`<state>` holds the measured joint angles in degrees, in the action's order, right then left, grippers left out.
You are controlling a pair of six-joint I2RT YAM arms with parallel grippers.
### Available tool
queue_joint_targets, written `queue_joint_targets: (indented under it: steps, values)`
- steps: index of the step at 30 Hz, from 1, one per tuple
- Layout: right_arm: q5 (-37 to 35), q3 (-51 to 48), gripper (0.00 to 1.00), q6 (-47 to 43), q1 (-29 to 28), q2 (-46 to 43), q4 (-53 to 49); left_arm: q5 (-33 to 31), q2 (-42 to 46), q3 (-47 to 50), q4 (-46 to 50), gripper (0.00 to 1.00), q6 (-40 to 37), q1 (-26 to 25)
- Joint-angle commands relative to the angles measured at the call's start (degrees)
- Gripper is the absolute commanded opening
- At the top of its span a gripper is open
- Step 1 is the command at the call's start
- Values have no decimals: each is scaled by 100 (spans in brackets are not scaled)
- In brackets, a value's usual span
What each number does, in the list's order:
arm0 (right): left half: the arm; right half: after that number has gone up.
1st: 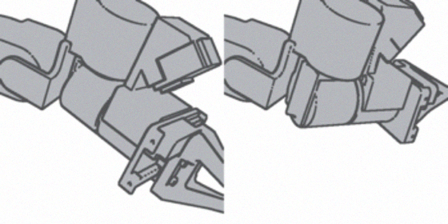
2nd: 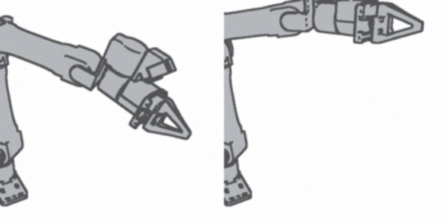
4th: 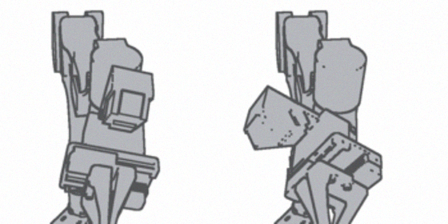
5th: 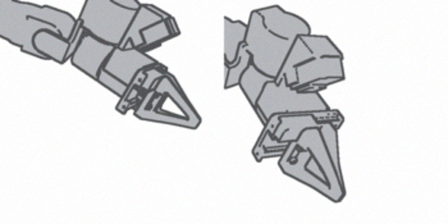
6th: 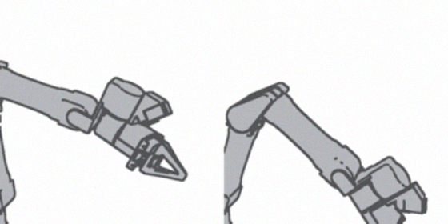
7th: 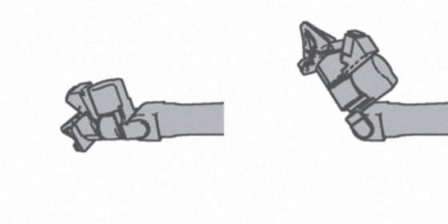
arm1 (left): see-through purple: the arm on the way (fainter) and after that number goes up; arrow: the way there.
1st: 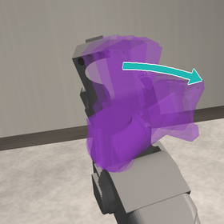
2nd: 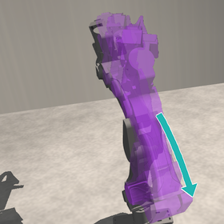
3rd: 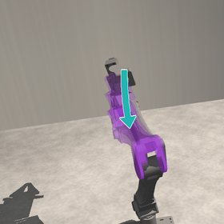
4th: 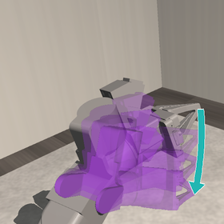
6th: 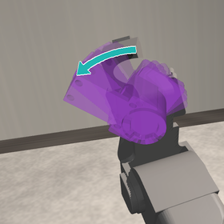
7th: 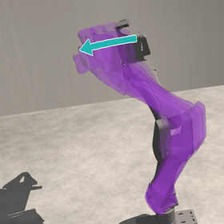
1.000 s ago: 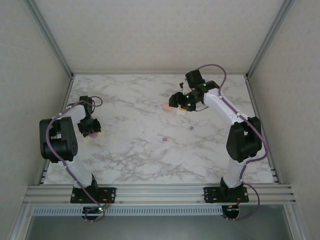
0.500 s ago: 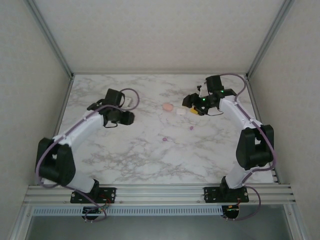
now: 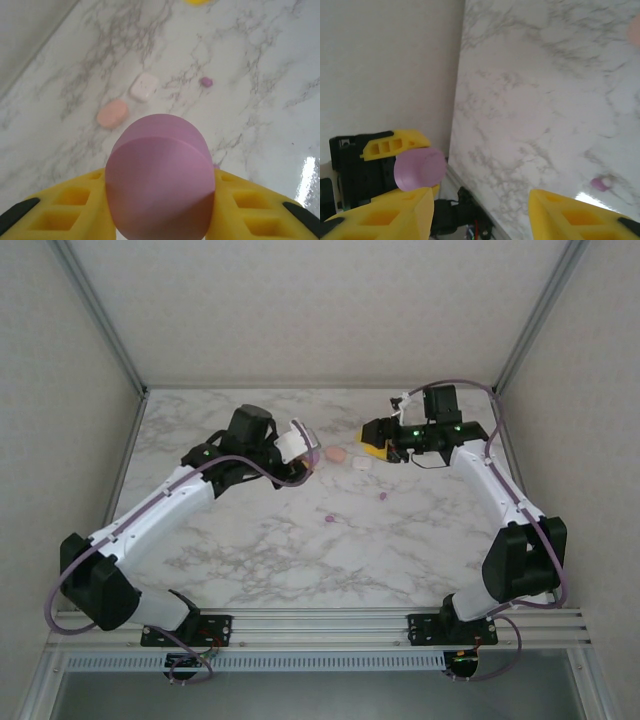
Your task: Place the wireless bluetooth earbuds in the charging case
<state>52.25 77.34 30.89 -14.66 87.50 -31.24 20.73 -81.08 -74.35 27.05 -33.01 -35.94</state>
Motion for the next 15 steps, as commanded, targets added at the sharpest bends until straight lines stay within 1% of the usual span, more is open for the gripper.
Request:
queue_joint_targets:
  steps: [1,7,15]
  values:
    - [468,300,52,-119,-191,-162,-155,185,-140,-392,204,26,-455,-105]
    - [717,446,55,65,-531,-105,1,142,-386,-677,363,26,-531,-194]
    - [795,730,58,-97,-816,197,-248,168,-475,-771,396,27,-537,-238]
